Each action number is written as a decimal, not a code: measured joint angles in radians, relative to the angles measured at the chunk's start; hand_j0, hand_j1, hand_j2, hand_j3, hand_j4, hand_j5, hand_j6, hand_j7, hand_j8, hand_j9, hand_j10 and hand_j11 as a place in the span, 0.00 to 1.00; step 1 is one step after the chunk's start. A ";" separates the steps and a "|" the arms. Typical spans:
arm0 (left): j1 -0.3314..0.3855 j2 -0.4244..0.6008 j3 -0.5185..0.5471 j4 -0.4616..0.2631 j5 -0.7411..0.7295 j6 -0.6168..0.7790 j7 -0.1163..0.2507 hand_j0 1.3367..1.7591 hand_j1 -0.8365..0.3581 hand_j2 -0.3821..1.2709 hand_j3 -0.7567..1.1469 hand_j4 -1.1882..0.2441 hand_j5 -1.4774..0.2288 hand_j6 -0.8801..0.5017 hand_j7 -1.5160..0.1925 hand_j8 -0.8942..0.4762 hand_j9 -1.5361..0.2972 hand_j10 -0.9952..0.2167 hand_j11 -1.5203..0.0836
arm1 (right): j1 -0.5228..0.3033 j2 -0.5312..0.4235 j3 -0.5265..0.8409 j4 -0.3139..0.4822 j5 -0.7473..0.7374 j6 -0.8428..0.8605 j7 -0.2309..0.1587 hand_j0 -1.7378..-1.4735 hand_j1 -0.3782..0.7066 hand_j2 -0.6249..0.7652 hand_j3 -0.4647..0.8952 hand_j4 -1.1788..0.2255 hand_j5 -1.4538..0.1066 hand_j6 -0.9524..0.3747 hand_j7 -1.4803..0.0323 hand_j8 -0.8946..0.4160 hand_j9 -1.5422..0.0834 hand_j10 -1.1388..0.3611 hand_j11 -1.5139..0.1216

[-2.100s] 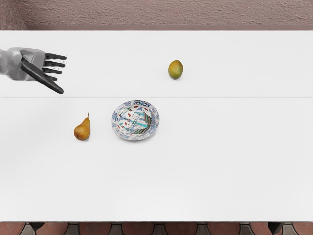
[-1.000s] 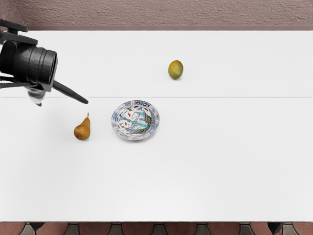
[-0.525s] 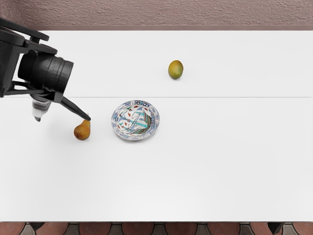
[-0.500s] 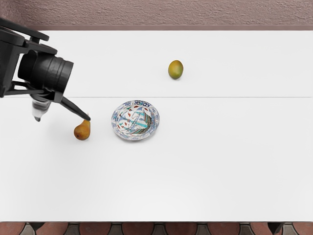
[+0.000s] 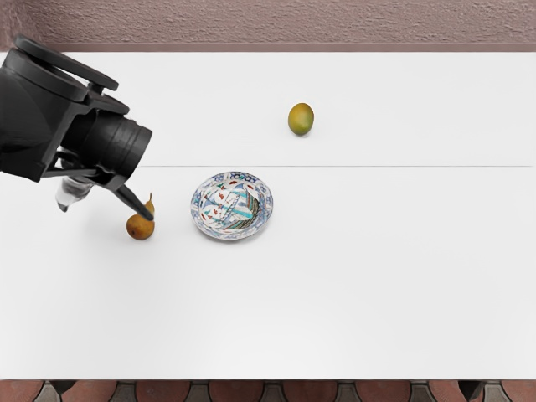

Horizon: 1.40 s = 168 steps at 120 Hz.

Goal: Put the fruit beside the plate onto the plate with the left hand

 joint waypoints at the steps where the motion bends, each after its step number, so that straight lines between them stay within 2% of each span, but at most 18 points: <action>1: 0.001 -0.002 0.002 0.000 0.000 0.000 0.000 0.76 0.95 0.24 0.40 0.80 0.83 0.60 0.85 0.62 0.81 0.78 0.91 | 0.000 0.000 0.000 0.000 0.000 0.000 0.000 0.30 0.04 0.45 0.34 0.83 0.92 0.71 0.97 0.67 0.94 0.75 0.91; 34: 0.038 -0.037 0.035 0.023 0.006 0.000 0.000 0.76 0.90 0.24 0.40 0.76 0.79 0.57 0.81 0.58 0.77 0.74 0.87 | 0.000 0.000 0.000 0.000 0.000 0.000 0.000 0.30 0.04 0.45 0.34 0.83 0.92 0.71 0.97 0.67 0.94 0.75 0.91; 63: 0.029 -0.050 0.037 0.035 0.004 0.000 0.002 0.76 0.88 0.24 0.40 0.75 0.78 0.56 0.80 0.57 0.76 0.73 0.86 | 0.000 0.000 0.000 0.000 0.000 0.000 0.000 0.30 0.04 0.45 0.34 0.83 0.92 0.71 0.97 0.67 0.94 0.75 0.91; 73: 0.026 -0.050 0.035 0.035 0.003 0.000 0.020 0.76 0.88 0.25 0.40 0.75 0.78 0.56 0.80 0.57 0.76 0.73 0.86 | 0.000 0.000 0.000 0.000 0.000 0.000 0.000 0.30 0.04 0.45 0.34 0.83 0.92 0.71 0.97 0.67 0.94 0.75 0.91; 86: 0.026 -0.050 0.034 0.036 0.002 0.000 0.060 0.76 0.88 0.25 0.40 0.75 0.78 0.56 0.80 0.57 0.76 0.73 0.86 | 0.000 0.000 0.000 0.000 0.000 0.000 0.000 0.30 0.04 0.45 0.34 0.83 0.92 0.71 0.97 0.67 0.94 0.75 0.91; 98: 0.026 -0.050 0.034 0.036 0.001 0.000 0.076 0.76 0.88 0.25 0.40 0.75 0.78 0.56 0.80 0.57 0.76 0.73 0.86 | 0.000 0.000 0.000 0.000 0.000 0.000 0.000 0.30 0.04 0.45 0.34 0.83 0.92 0.71 0.97 0.67 0.94 0.75 0.91; 119: 0.035 -0.050 0.041 0.053 0.003 0.000 0.085 0.76 0.88 0.25 0.40 0.75 0.78 0.55 0.80 0.57 0.76 0.73 0.85 | 0.000 0.000 0.000 0.000 0.000 0.000 0.000 0.30 0.04 0.45 0.34 0.83 0.92 0.71 0.97 0.67 0.94 0.75 0.91; 168: 0.038 -0.050 0.044 0.080 0.001 0.000 0.087 0.76 0.80 0.26 0.40 0.69 0.72 0.50 0.74 0.51 0.70 0.66 0.79 | 0.000 0.000 0.000 0.000 0.000 0.000 0.000 0.30 0.04 0.45 0.34 0.83 0.92 0.71 0.97 0.67 0.94 0.75 0.91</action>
